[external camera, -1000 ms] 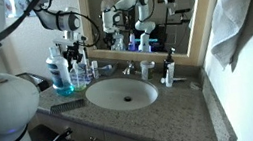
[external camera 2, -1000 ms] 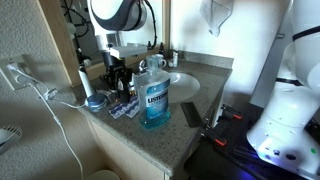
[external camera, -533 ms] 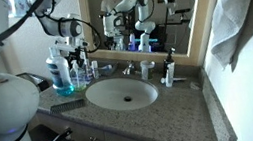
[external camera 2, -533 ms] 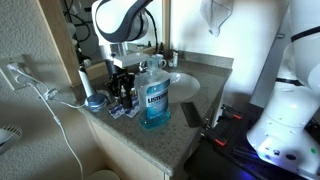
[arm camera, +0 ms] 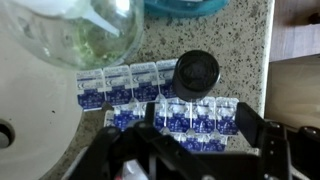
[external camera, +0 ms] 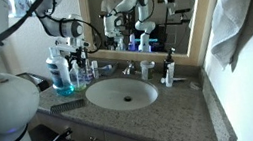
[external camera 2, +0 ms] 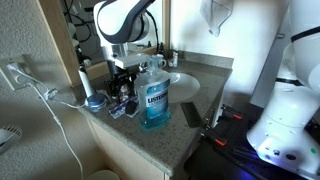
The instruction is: Take the top off the bottle
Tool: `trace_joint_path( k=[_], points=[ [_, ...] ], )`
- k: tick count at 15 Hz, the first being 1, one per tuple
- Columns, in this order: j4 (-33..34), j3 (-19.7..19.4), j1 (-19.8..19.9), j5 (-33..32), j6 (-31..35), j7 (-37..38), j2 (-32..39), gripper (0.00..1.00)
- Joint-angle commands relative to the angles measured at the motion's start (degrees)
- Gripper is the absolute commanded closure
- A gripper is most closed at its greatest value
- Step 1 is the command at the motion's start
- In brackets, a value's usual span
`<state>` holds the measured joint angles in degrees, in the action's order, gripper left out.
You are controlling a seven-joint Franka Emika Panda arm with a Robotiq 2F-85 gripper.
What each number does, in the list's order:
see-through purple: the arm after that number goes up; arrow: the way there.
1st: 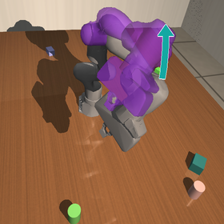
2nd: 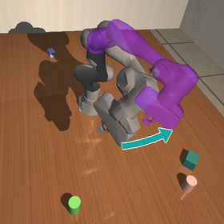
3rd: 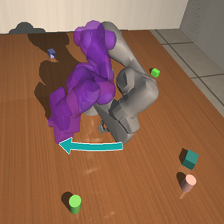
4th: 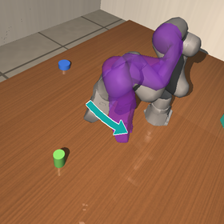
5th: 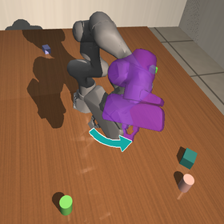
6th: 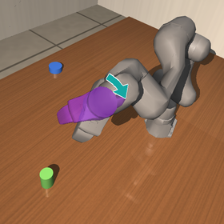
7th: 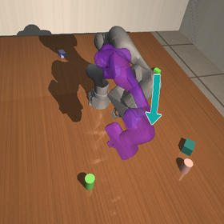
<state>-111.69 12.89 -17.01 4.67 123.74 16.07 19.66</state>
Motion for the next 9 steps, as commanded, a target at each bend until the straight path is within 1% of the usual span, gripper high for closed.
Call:
trace_joint_path(
  k=[1, 6, 9],
  points=[
    [-0.3, -0.4, -0.2, 0.1, -0.1, 0.0, -0.9, 0.0],
    [0.8, -0.2, 0.4, 1.2, -1.9, -0.6, -2.9, 0.0],
    [2.2, 0.0, 0.1, 1.0, -4.7, 0.2, -5.7, 0.0]
  ],
)
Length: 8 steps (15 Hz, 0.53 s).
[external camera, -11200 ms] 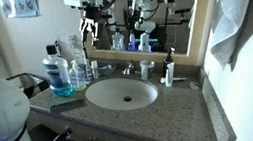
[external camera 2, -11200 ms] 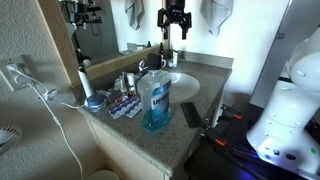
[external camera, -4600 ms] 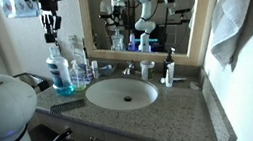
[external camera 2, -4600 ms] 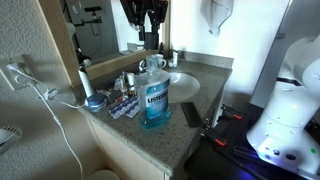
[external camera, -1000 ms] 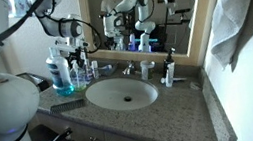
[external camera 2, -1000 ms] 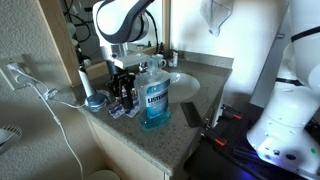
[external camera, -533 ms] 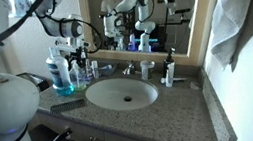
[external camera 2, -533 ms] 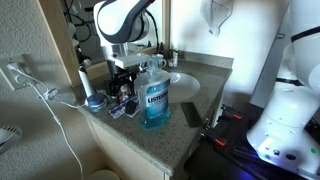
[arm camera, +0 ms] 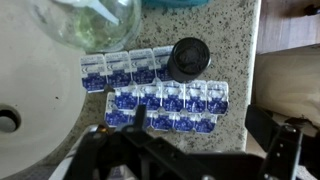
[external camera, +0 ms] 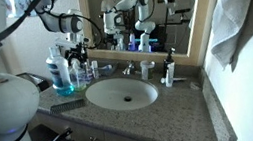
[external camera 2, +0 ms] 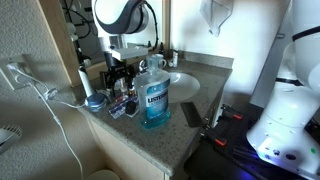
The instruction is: Take the top off the bottle
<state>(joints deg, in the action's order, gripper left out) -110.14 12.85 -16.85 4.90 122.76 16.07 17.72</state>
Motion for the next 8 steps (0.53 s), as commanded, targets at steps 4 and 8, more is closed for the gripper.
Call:
trace_joint_path(
  k=[4, 8],
  points=[
    [2.6, 0.1, -0.7, -0.9, -9.9, 2.6, -8.8, 0.0],
    [4.2, 0.7, -0.6, -1.7, -15.1, 5.3, -14.4, 0.0]
  ],
)
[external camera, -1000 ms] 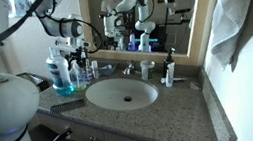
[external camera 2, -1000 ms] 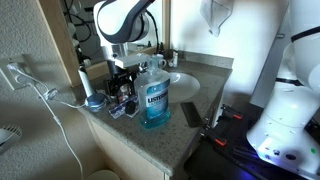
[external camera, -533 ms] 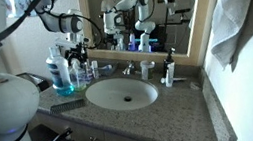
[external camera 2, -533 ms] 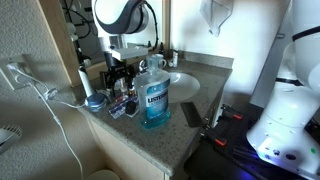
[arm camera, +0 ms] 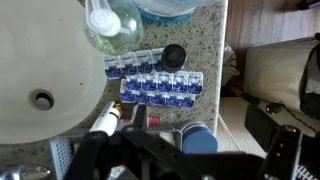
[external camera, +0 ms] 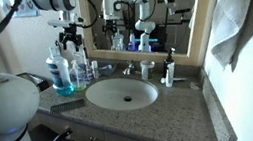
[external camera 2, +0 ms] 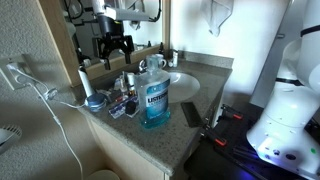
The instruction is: Take the top off the bottle
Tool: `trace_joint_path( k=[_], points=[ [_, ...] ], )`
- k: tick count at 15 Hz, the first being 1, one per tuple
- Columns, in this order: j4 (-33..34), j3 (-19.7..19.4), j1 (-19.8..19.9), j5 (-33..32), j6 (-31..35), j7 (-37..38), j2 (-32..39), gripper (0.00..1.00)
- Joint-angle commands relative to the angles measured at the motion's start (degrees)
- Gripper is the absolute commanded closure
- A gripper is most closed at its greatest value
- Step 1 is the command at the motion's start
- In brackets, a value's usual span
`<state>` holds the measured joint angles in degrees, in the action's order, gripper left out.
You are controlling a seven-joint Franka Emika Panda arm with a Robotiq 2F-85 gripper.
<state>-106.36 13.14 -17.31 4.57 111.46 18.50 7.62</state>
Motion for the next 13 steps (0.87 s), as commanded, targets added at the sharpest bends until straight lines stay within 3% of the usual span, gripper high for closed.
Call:
trace_joint_path(
  k=[1, 7, 13],
  points=[
    [0.7, 0.6, -0.1, -1.7, -4.8, 3.6, -5.6, 0.0],
    [2.2, 1.6, 0.6, -1.1, -10.6, 6.8, -9.9, 0.0],
    [2.5, 2.0, 0.8, -1.4, -12.2, 7.5, -10.5, 0.0]
  ],
)
